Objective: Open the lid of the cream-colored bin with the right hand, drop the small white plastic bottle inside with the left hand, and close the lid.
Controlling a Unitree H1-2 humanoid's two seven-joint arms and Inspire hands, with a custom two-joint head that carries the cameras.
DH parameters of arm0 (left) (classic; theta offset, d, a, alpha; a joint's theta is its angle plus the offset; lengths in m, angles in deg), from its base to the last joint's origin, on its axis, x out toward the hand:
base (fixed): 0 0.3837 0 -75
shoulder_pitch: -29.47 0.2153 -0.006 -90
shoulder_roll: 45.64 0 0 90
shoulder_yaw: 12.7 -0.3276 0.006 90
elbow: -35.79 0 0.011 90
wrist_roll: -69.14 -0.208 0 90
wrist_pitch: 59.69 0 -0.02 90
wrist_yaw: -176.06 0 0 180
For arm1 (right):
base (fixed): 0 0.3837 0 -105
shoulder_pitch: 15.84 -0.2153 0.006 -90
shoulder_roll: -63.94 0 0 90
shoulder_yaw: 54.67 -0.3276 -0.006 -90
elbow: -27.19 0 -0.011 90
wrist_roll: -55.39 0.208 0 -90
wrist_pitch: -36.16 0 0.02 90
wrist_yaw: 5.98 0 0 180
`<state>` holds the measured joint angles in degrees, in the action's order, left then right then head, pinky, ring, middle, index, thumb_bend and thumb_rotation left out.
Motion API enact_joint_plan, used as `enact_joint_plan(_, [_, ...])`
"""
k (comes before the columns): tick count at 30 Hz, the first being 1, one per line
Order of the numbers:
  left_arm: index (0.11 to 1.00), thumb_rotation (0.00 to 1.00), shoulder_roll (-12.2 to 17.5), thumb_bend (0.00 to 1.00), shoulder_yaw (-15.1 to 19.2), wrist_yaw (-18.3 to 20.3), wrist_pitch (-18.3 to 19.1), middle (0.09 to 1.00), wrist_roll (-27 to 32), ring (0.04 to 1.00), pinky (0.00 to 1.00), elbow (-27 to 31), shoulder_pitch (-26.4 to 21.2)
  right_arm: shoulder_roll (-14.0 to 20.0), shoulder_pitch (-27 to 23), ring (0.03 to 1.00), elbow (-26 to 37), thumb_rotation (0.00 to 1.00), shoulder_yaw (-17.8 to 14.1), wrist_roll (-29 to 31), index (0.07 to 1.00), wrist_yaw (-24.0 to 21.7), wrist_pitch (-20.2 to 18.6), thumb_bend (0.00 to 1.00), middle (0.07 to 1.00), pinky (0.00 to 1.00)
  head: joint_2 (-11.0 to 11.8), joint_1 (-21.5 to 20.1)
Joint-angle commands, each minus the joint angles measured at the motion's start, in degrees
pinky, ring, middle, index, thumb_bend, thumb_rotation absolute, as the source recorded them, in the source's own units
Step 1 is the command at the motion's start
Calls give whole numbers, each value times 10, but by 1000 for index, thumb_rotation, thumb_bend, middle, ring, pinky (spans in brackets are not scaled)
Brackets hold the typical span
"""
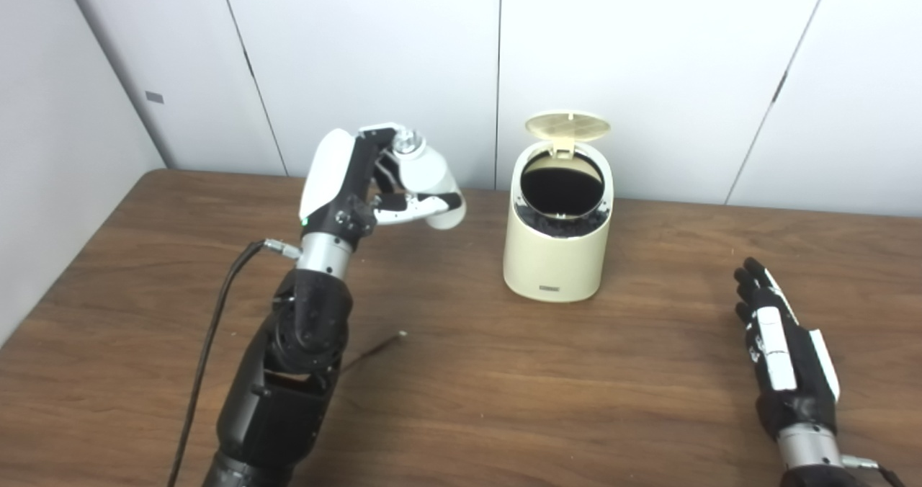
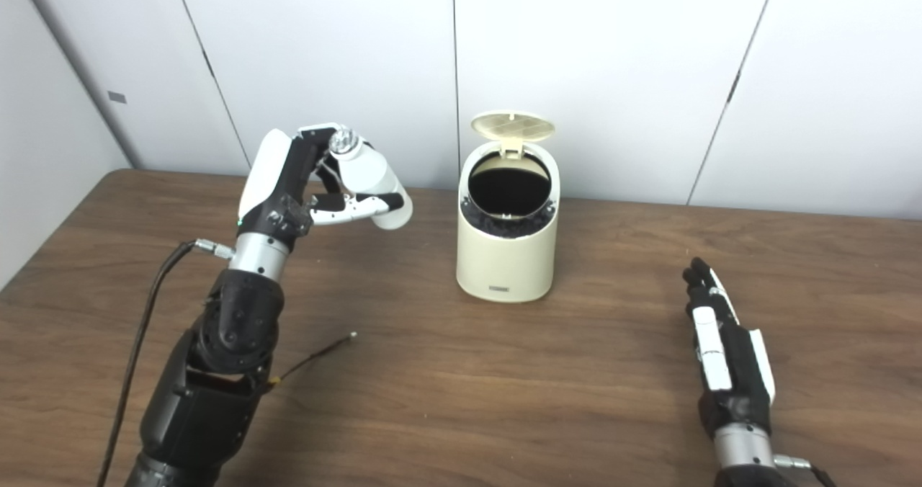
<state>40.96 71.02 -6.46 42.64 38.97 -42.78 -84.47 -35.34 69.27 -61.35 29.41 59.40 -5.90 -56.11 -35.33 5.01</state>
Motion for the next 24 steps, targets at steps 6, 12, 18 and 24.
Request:
enact_joint_plan(6, [495,0,-28,470,-17,-16,-46,517,-31,399,286,25,-64,-8,-4,957,12,892,10,-12,908,3,16,572,920,958,-1,-15])
enact_joint_plan(12, [511,0,-47,475,-21,-37,-102,492,-34,406,336,3,-85,-14,-1,957,18,901,11,-9,908,4,11,540,914,950,0,-23])
enact_joint_plan(18, [490,0,-72,477,-26,-32,-102,491,-41,413,361,-5,-98,-16,-2,959,17,909,11,-6,912,3,10,548,921,957,2,-26])
enact_joint_plan(24, [487,0,-84,479,-35,-41,-115,500,-56,426,383,-30,-100,-16,-5,955,16,903,10,-8,911,6,8,535,919,955,1,-25])
